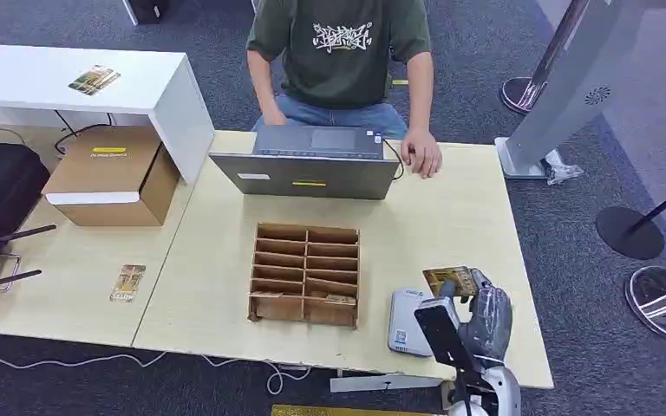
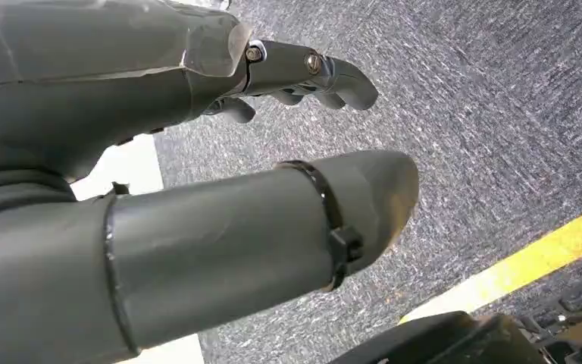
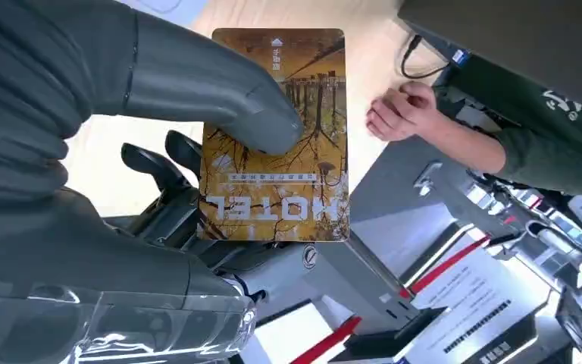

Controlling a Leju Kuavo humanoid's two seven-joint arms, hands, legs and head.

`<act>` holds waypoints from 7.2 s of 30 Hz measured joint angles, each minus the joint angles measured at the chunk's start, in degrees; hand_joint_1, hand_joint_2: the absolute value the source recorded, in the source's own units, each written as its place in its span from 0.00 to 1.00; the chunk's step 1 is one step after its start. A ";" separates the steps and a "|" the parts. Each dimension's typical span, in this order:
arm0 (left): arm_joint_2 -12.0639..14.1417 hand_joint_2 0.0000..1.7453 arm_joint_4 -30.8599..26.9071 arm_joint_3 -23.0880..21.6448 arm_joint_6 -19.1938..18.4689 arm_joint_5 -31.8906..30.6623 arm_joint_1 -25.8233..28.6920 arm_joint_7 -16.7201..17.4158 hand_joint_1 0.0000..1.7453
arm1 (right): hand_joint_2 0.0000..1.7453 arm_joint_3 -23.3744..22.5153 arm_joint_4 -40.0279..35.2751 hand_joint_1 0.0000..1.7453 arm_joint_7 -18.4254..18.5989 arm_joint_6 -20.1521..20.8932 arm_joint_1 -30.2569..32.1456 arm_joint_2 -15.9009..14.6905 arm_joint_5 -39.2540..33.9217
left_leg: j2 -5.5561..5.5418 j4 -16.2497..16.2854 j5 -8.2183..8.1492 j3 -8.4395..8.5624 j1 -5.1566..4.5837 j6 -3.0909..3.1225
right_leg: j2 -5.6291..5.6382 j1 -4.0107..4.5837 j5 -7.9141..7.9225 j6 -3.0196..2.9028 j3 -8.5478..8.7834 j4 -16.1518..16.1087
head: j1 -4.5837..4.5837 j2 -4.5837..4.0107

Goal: Pass the card to the sensor for recognition and then transmit it.

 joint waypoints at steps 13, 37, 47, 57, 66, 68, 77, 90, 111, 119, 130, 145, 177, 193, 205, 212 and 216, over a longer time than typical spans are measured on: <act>0.00 0.00 0.00 0.20 -1.44 -2.27 -0.12 -1.51 0.00 | 1.00 4.50 5.76 1.00 -0.33 -4.83 -13.19 -0.11 13.17 | 0.06 0.00 0.03 0.03 0.00 -0.01 | 0.04 0.00 0.05 -0.04 0.02 0.02 | -0.02 0.00; 0.26 0.00 0.00 -1.22 -4.52 -2.95 -1.28 -0.61 0.00 | 1.00 9.81 32.98 1.00 13.59 -11.63 -42.90 1.20 42.64 | 0.01 0.01 0.05 0.03 0.00 0.00 | 0.01 0.00 0.06 -0.03 0.03 0.04 | -0.02 0.00; 0.50 0.00 0.00 -1.22 -7.45 -2.73 -4.33 0.70 0.00 | 1.00 9.00 42.36 1.00 17.55 -11.65 -51.90 2.97 42.86 | 0.01 0.03 0.09 0.03 0.00 0.00 | 0.02 0.00 0.11 -0.02 0.02 0.05 | -0.02 0.00; -0.35 0.00 0.00 -1.22 -8.31 -2.95 -6.42 1.36 0.00 | 1.00 8.09 52.24 1.00 19.76 -11.67 -59.33 4.55 42.99 | 0.01 0.05 0.09 0.03 0.00 0.00 | 0.04 0.00 0.11 -0.02 0.02 0.05 | 0.00 0.00; -0.50 0.00 0.00 -1.22 -7.69 -1.92 -6.42 1.68 0.00 | 1.00 7.83 55.49 1.00 18.99 -11.67 -60.81 5.81 42.99 | -0.01 0.05 0.09 0.02 0.00 0.00 | 0.01 0.00 0.10 -0.02 0.02 0.05 | -0.02 0.00; -0.55 0.00 0.00 -1.22 -7.39 -1.86 -6.39 1.68 0.00 | 1.00 7.82 55.82 1.00 18.69 -11.67 -60.95 5.99 42.99 | -0.01 0.05 0.09 0.01 0.00 0.00 | 0.01 0.00 0.10 -0.02 0.02 0.05 | 0.00 0.00; -0.61 0.00 0.00 -1.16 -7.28 -1.33 -6.38 2.18 0.00 | 1.00 7.80 56.24 1.00 17.83 -11.69 -61.08 6.25 42.99 | -0.04 0.05 0.09 -0.01 0.00 0.01 | -0.01 0.00 0.10 -0.01 0.02 0.04 | 0.00 0.00; -0.39 0.00 0.00 -1.12 -6.86 -1.33 -6.00 3.80 0.00 | 1.00 7.21 56.11 1.00 17.48 -11.72 -61.04 6.25 42.97 | -0.04 0.05 0.08 -0.01 0.00 0.00 | -0.01 0.00 0.09 -0.01 0.02 0.04 | -0.02 0.00; -0.15 0.00 0.00 -0.96 -4.96 -1.90 -2.68 4.79 0.00 | 1.00 6.84 54.77 0.70 17.09 -11.72 -60.15 6.25 42.91 | -0.06 0.05 0.06 -0.01 0.00 0.00 | -0.02 0.00 0.09 0.00 0.01 0.04 | -0.02 0.00; -0.13 0.00 0.00 -0.74 -4.87 -1.53 -2.35 4.72 0.00 | 1.00 5.79 53.94 0.00 17.18 -11.72 -59.47 6.25 42.88 | -0.04 0.05 0.06 0.00 0.00 0.00 | 0.01 0.00 0.09 0.00 0.01 0.03 | 0.00 0.00; -0.15 0.00 0.00 -0.37 -5.03 -1.03 -2.35 4.44 0.00 | 1.00 5.20 53.94 0.00 17.86 -11.72 -59.49 6.25 42.91 | -0.04 0.05 0.07 0.02 0.00 -0.01 | 0.02 0.00 0.09 -0.01 0.01 0.04 | -0.02 0.00; -0.33 0.00 0.00 0.52 -3.85 0.07 -1.56 4.39 0.00 | 1.00 0.39 41.48 0.00 13.92 -11.72 -49.19 5.90 41.59 | -0.04 0.05 0.06 0.03 0.00 -0.01 | 0.01 0.00 0.09 -0.01 0.00 0.02 | -0.02 0.00; -0.63 0.00 0.00 4.76 -1.07 4.13 -0.87 3.43 0.00 | 1.00 -1.36 -0.57 0.00 17.42 -11.72 -5.18 1.57 43.08 | -0.04 0.03 -0.04 0.02 0.00 0.01 | -0.01 0.00 -0.01 0.00 0.01 -0.01 | 0.00 0.00; -0.87 0.00 0.00 7.60 -0.04 6.58 -0.89 4.35 0.00 | 1.00 -0.64 -3.67 0.00 18.66 -9.98 3.83 1.23 43.08 | -0.03 0.02 -0.05 0.02 0.00 0.01 | -0.02 0.00 -0.01 0.01 0.04 -0.01 | 0.00 0.00; -0.90 0.00 0.00 8.59 -0.04 7.23 -0.88 5.20 0.00 | 1.00 4.74 -6.56 0.00 26.72 -4.99 6.59 -3.80 43.08 | -0.03 0.02 -0.06 0.02 0.00 0.04 | -0.02 0.00 -0.01 0.01 0.04 -0.02 | 0.00 0.00; -1.01 0.00 0.00 9.27 0.00 7.63 -0.89 5.24 0.00 | 1.00 11.27 -6.25 0.00 33.07 -1.62 6.66 -6.29 43.08 | -0.03 0.02 -0.06 0.02 0.00 0.04 | -0.02 0.00 -0.01 0.01 0.04 -0.02 | 0.00 0.00; -1.22 0.00 0.00 9.73 0.39 8.26 -0.92 5.31 0.00 | 1.00 16.02 -4.42 0.00 32.09 -1.31 6.37 -6.69 43.08 | -0.03 0.01 -0.07 0.02 0.00 0.04 | -0.02 0.00 -0.02 0.00 0.04 -0.02 | 0.00 0.00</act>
